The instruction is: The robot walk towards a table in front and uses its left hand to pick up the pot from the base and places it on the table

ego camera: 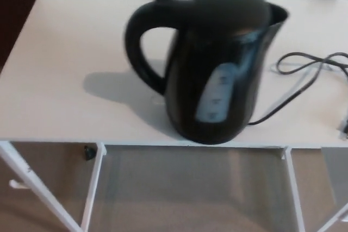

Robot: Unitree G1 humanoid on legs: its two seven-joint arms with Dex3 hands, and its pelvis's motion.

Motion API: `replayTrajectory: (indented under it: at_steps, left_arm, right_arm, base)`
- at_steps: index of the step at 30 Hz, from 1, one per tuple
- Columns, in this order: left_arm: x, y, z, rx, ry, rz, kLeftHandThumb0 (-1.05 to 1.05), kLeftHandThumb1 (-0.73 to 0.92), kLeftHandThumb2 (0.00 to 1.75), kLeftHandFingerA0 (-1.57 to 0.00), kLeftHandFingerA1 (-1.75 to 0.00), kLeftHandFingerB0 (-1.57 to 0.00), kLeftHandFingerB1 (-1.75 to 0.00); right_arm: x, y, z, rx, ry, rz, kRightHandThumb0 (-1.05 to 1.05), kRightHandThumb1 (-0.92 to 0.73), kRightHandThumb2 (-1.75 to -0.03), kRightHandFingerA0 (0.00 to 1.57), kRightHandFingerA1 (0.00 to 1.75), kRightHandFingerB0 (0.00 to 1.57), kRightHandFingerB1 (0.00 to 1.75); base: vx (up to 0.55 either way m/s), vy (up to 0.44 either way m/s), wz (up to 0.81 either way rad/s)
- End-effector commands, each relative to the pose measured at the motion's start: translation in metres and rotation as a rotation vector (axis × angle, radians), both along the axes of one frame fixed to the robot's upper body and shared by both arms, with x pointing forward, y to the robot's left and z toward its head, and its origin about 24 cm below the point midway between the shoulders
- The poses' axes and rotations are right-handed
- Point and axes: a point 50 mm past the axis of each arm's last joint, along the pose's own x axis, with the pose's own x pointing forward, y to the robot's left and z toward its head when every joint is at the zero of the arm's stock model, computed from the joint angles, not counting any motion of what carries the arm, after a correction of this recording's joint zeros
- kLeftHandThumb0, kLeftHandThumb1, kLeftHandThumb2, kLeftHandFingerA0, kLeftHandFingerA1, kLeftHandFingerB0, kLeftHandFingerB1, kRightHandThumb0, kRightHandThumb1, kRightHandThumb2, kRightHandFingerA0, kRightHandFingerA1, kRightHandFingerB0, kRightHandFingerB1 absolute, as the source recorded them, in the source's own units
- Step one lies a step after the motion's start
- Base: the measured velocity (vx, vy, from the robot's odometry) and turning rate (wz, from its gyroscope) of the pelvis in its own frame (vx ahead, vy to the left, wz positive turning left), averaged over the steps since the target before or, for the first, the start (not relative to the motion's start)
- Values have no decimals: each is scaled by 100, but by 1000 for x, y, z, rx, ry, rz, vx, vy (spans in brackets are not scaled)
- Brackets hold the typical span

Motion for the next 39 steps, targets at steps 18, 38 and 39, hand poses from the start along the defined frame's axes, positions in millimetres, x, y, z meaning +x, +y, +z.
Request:
replayTrajectory:
  at_steps: [18,38,39]
  left_arm:
    - [1,8,5,31,-13,-12,-14,50,54,-37,-41,-25,-30]
    - [9,11,8,33,-37,-10,-11,34,84,-29,-58,-11,-48]
    - [10,14,10,24,-59,26,-10,34,84,-29,-58,-11,-49]
  right_arm:
    - [-4,1,-1,-11,8,11,-25,-52,-55,48,44,37,38]
    - [-4,2,-3,17,2,-27,-22,-52,-55,51,44,38,38]
    - [-5,2,-3,11,6,-23,-24,-53,-55,50,46,38,38]
  base:
    - [2,94,4]
    - [-5,-19,1]
    - [0,0,0]
